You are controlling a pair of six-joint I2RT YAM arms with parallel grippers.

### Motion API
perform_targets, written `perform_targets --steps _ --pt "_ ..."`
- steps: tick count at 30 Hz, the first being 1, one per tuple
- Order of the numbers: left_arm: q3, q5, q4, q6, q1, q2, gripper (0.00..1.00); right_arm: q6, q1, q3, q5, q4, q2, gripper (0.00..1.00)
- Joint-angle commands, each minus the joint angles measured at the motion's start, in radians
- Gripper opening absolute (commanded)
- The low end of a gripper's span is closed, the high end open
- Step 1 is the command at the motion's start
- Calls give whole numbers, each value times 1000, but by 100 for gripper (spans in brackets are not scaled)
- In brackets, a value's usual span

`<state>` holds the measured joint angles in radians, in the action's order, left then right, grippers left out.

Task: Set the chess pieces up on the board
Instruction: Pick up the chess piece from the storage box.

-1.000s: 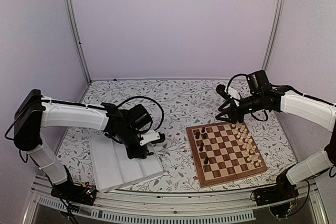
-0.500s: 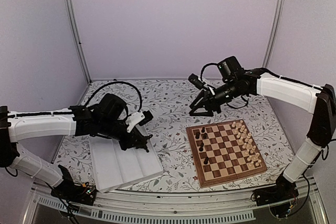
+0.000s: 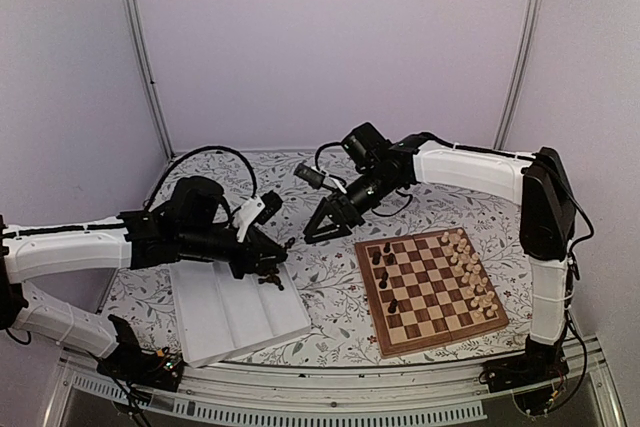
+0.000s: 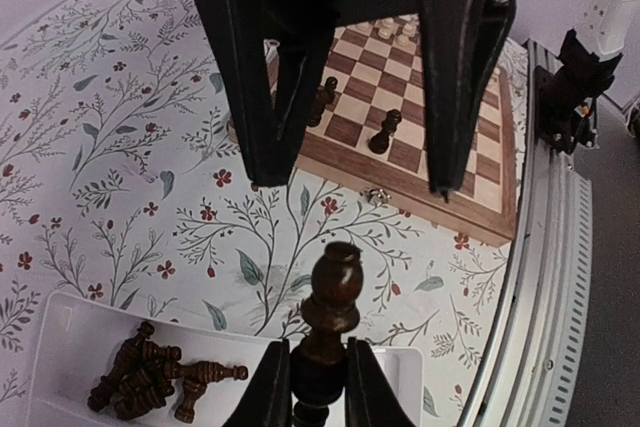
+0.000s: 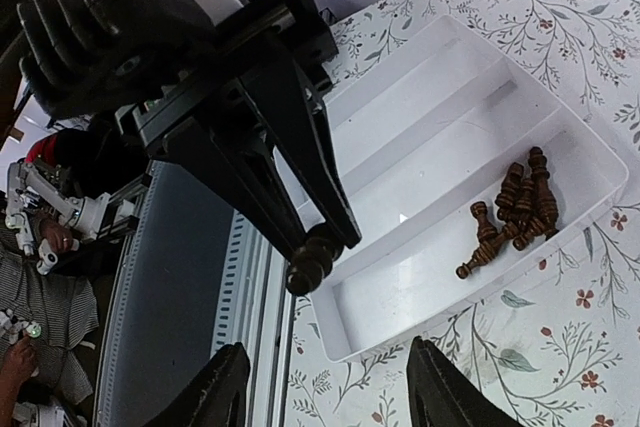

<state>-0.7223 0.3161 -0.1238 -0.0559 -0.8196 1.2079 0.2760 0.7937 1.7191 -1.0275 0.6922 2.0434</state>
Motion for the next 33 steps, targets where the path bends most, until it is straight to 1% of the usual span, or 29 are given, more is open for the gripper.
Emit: perform_targets --steps 1,7,10,17,19,20,21,22,25,26,27,29,30,32,33 --pt "10 24 44 -12 11 -20 9 -35 37 62 -56 21 38 57" --pt "9 34 46 -10 11 -27 9 -53 71 80 -46 5 56 54" --pt "8 43 48 -10 11 -25 9 -65 76 99 -36 1 71 51" --pt "6 75 49 -17 11 -5 9 -94 76 126 -22 -11 91 47" --pt "4 78 49 -16 11 0 9 -96 77 128 -11 -11 96 41" --pt "3 78 49 -16 11 1 9 -99 76 127 -9 -12 99 35" --pt "3 78 49 -16 11 2 9 -99 77 128 -10 -14 99 32" --pt "3 78 49 -16 11 4 9 -100 76 126 -13 -14 102 24" --pt "0 79 48 -16 11 8 10 -100 77 126 -17 -15 105 12" --pt "0 77 47 -17 11 9 11 -101 76 128 -17 -17 106 8" --pt "0 75 47 -19 11 11 15 -100 77 128 -18 -17 106 6" --pt "1 68 41 -28 10 12 27 -100 76 127 -20 -17 105 4" --pt "2 65 39 -28 10 13 31 -98 77 128 -20 -17 104 3" --pt "4 56 29 -29 7 15 35 -97 75 128 -22 -16 97 3" --pt "4 50 21 -28 6 16 36 -95 74 128 -20 -16 95 3"
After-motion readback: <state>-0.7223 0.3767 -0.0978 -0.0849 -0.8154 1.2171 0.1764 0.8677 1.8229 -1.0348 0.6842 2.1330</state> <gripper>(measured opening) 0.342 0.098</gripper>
